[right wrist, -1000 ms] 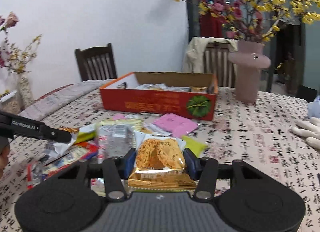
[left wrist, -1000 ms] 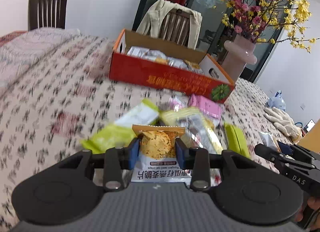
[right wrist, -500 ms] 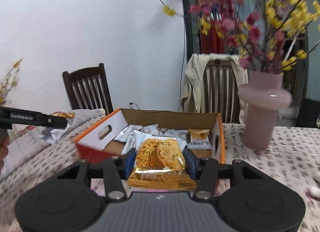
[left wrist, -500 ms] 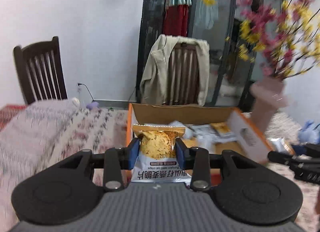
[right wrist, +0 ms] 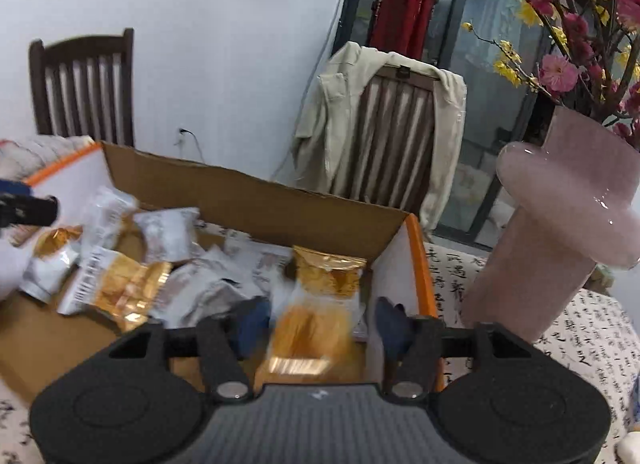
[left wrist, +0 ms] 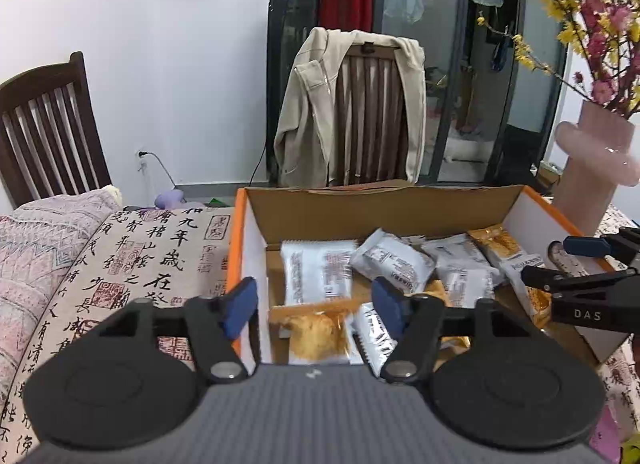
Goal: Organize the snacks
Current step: 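Lower both packets into the red box and open both grippers, then move both grippers back over the snack pile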
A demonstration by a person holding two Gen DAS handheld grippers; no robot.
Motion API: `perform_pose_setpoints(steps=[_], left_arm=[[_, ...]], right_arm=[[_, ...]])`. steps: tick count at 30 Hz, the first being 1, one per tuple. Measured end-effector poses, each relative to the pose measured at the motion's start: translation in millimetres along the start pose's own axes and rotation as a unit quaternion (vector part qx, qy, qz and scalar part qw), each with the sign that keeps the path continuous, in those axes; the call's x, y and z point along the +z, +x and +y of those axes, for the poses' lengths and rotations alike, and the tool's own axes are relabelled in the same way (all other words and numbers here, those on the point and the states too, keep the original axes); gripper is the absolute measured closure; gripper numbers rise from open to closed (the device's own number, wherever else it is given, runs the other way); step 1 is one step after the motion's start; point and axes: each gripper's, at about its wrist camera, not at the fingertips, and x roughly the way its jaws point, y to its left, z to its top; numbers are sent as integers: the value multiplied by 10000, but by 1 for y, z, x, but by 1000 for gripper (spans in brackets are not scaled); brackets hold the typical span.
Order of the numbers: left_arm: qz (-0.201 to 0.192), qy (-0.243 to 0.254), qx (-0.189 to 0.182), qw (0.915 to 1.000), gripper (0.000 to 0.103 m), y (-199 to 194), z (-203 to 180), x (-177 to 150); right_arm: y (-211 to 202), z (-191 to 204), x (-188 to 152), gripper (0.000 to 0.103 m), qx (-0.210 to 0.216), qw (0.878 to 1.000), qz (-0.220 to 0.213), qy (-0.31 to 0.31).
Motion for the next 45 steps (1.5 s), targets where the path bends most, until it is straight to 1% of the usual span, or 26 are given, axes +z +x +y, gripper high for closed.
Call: perform_pose_setpoints(steps=[3,4,5,7,8,9,10,11,16,20,25,28,30,32,36,38,40,42,45], left_arm=[[-55,72,26,10000,32,-11,-3,2],[-71,65,47,9999,27,-16,-3,3],[-91,49,76,9999,25,-21,-3,5],[-147,-5,67,9999,19,-36,-2,5],[-178,-14,12,9998,17,-46,-2,3],[-200,-11,-36,9998,13,-58,-3,1],[-216,-5,-48,9998,6,-68,-4,-2],[-234,-11,-37,9997,3,-82,-5,-5],[-298,-95,-249,9992,2,-143,-14,-22],[-340,-109,-282,9990,0,-188,-23,-44],[-348,-190,-169,9991,0,-229,-34,-72],[-396,-296,-148,9987,0,-254,-37,-92],[-405,-434,-115,9982,0,-269,-38,-110],[-344,-598,-122,9975,0,-280,-38,-127],[-55,-935,-216,9954,0,-299,-41,-171],[107,-887,-242,9957,0,-305,-43,-189],[260,-771,-157,9966,0,-311,-43,-205],[434,-773,-93,9960,0,-313,-42,-217],[474,-758,-83,9960,0,-314,-42,-225]], right_arm=[[-4,-3,-3,27,31,9998,-160,128],[-8,-4,-3,23,42,9996,-212,157],[-16,-6,-4,21,49,9994,-274,184],[-28,-10,-4,19,136,9990,-341,254],[-35,-11,-4,17,206,9987,-347,297],[-43,-13,-5,16,302,9984,-340,336],[-52,-14,-8,13,411,9980,-319,365],[-62,-15,-12,13,549,9972,-315,393],[-113,-10,-34,7,917,9936,-433,499],[-158,0,-57,5,1169,9909,-506,427],[-208,8,-95,3,1458,9870,-482,476],[-240,15,-118,3,1567,9850,-637,341],[-259,19,-132,2,1526,9852,-733,256],[-276,21,-146,1,1478,9860,-734,250],[-306,24,-178,1,1594,9840,-721,350],[-319,26,-197,1,1605,9834,-716,458],[-329,27,-213,1,1601,9836,-595,584],[-334,26,-226,1,1645,9829,-471,678],[-337,27,-240,1,1571,9846,-353,673]])
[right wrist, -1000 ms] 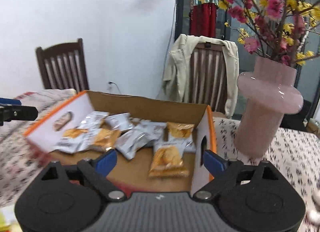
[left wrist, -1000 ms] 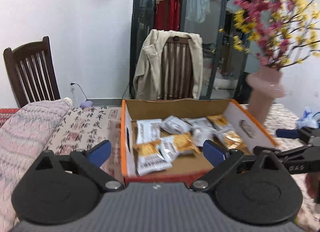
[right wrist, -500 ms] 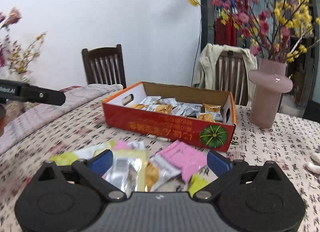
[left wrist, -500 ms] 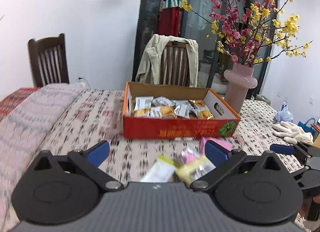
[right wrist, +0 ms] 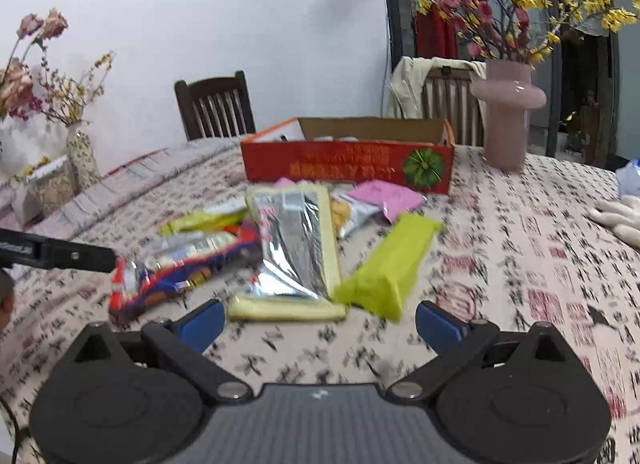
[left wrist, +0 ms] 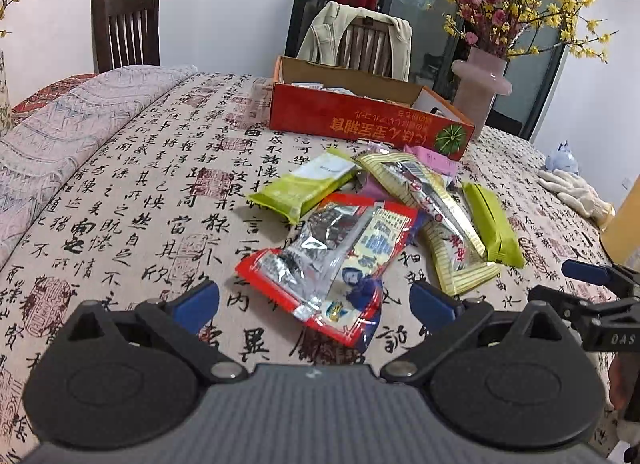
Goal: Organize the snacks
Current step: 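Move both grippers back over the snack pile, then grasp a red-silver packet with the left gripper while the right grasps a yellow-green bar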
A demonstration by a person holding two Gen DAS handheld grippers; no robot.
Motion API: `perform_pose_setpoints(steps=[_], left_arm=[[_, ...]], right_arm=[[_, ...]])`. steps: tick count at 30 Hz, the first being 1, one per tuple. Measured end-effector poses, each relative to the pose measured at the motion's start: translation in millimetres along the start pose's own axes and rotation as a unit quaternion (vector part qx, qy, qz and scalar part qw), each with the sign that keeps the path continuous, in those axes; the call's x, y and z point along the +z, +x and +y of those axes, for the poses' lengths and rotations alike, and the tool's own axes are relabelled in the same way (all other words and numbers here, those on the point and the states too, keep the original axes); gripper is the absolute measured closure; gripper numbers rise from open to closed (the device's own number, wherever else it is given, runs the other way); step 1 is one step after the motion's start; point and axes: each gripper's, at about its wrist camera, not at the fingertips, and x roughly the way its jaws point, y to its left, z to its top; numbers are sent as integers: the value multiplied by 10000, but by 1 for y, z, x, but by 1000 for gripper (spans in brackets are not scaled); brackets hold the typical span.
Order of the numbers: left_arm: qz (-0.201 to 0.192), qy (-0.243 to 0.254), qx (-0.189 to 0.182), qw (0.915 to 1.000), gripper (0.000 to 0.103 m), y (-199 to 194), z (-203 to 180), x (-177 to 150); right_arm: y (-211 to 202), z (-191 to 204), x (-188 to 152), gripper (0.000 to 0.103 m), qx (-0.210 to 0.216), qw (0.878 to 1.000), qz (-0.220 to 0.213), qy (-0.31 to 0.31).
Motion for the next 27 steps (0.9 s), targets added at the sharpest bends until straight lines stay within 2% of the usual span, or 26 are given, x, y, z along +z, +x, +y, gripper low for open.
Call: perform_pose_setpoints(steps=[4,10,19,23,27], left_arm=[[-70,63,-17,10000,0,3,-4,3],[-5,98,-28,9999,0,15,-4,7],[56,344,-254,9991,0,46,-13,20],[242,377,-245,9987,7,68,-11,27],[377,274,-711,9964,19,74,-12,28]], right_arm=[[3,-5,-4,1,-125,9997,70,186],[3,-5,-4,1,-133,9998,62,153],[22,-11,6,1,-168,9995,134,212],[33,-15,14,3,-204,9994,108,248],[46,-27,22,9,-304,9984,88,466]])
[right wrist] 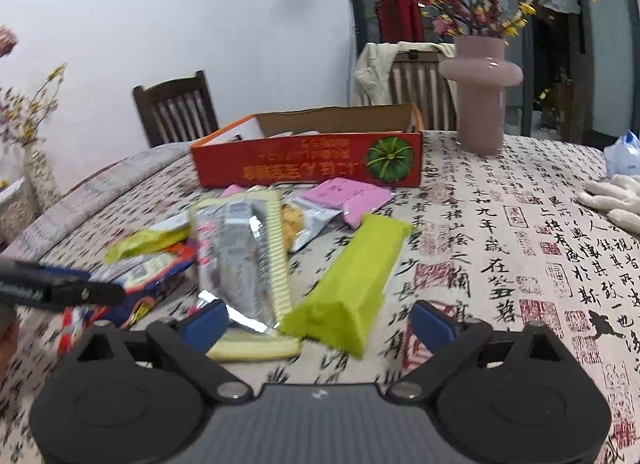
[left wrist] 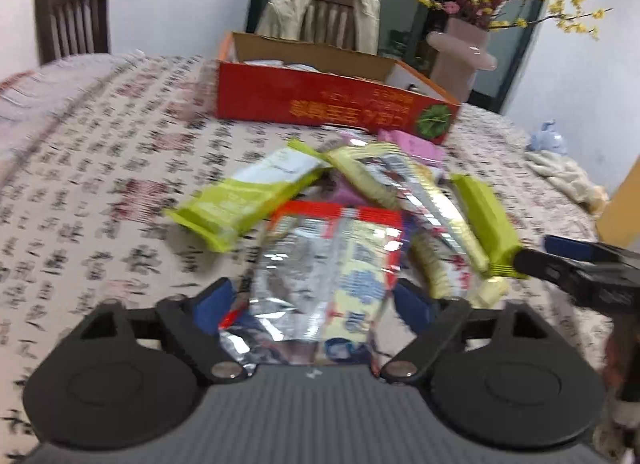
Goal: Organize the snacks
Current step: 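Grasp a red-silver packet with the left gripper while the right grasps a yellow-green bar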
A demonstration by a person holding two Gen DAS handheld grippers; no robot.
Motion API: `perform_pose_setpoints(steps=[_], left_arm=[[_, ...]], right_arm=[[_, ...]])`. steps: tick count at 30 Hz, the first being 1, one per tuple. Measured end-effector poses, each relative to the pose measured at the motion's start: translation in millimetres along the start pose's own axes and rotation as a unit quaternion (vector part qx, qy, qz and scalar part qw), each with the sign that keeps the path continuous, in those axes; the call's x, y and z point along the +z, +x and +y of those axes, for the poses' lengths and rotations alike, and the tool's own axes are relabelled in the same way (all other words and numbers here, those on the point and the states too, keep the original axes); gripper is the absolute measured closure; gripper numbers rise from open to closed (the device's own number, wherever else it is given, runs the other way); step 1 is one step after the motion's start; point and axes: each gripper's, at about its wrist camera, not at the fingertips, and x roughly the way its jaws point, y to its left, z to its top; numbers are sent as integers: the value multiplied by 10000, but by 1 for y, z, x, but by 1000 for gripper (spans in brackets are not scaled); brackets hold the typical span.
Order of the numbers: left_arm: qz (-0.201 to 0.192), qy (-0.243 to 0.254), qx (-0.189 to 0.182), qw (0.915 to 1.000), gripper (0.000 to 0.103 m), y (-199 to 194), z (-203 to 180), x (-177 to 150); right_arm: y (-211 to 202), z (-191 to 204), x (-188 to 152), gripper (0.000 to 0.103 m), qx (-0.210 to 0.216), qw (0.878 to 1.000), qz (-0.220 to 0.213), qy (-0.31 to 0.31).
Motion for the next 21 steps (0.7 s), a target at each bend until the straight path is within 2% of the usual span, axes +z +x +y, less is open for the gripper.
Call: perform_pose_setpoints(steps=[3,6,8,10,12,14,17,21], left_arm=[[46,259,-415,9988,17,4,-15,-4],[154,223,-416,9988,18,14,-19,-1],[132,189,-214,9995,24,19,-20,1],[107,174,-166,9997,37,20,-20,3],[74,115,-218,9997,45,19,-18,2],[76,56,-279,9996,47,17,-16,2],[76,-1,-305,9995,49,8,-12,0],[-171,7,-320,9993,49,-16,-15,-3]], right_arm=[[14,-10,8,13,-49,9997,50,232],[32,-16,18,19,-179,9994,112,287],[45,-17,25,24,-250,9991,214,249],[58,-18,31,25,-242,9990,306,231],[67,-18,34,34,-268,9987,380,195],[71,-15,32,52,-400,9984,389,57],[67,-13,27,63,-548,9977,356,-197],[47,-15,21,70,-553,9977,291,-255]])
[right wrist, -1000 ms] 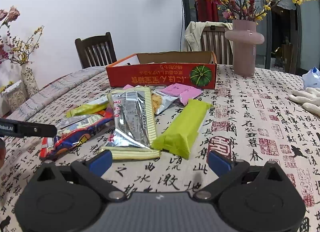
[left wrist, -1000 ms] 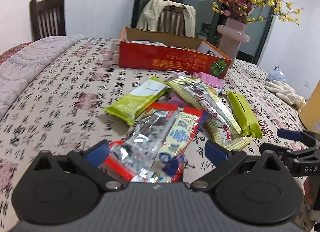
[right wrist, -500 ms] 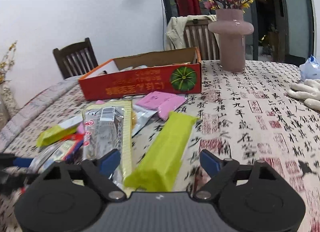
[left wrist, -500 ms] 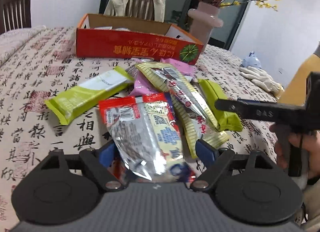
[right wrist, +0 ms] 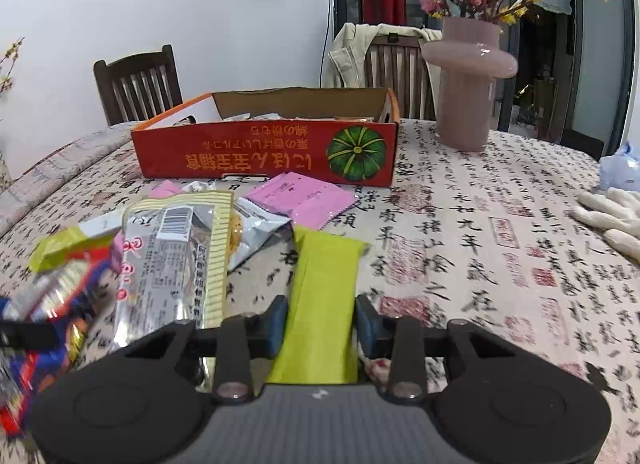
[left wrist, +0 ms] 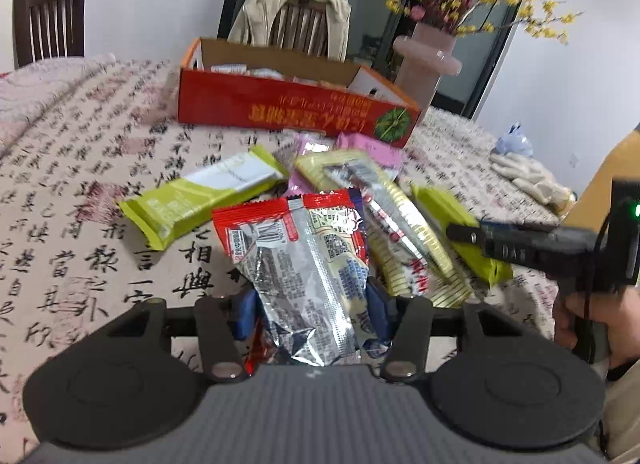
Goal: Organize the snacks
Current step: 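Grasp a red-silver packet with the left gripper while the right grasps a yellow-green bar, then carry both held packets over the red box and lower them in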
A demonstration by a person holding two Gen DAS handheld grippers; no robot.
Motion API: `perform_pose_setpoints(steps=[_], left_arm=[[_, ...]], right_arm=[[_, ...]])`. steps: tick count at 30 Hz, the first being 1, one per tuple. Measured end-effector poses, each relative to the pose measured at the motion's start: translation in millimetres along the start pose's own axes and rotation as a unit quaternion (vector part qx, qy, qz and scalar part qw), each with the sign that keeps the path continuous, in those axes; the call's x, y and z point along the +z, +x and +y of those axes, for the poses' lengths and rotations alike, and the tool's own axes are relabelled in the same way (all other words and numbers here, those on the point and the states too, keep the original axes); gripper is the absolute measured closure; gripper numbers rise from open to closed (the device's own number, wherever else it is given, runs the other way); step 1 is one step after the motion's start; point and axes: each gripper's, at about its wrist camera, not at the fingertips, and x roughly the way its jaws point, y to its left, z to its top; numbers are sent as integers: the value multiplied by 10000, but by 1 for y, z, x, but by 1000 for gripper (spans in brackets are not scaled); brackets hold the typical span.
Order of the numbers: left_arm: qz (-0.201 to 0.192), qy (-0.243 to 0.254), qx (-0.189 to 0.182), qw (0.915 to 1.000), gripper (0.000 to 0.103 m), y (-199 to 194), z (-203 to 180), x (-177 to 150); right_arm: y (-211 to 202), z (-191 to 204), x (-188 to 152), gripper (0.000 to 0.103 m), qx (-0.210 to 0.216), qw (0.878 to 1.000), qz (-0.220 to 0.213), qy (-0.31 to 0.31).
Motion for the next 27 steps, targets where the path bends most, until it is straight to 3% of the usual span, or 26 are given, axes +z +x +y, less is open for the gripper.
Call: perform_pose_setpoints(steps=[6,13,27], left_arm=[[-330,-91,64,9994,49,-35,-3,-1],[-461,35,181,9988,49,-44,-10,4],[-760,187,355,9963,49,-32,4,51]], right_arm=[[-43,-8,-25,72,103,9999,-88,74],[-80,-12,-33,72,192,9990,-399,90],[-78,-10,7,72,266,9970,-716,-130]])
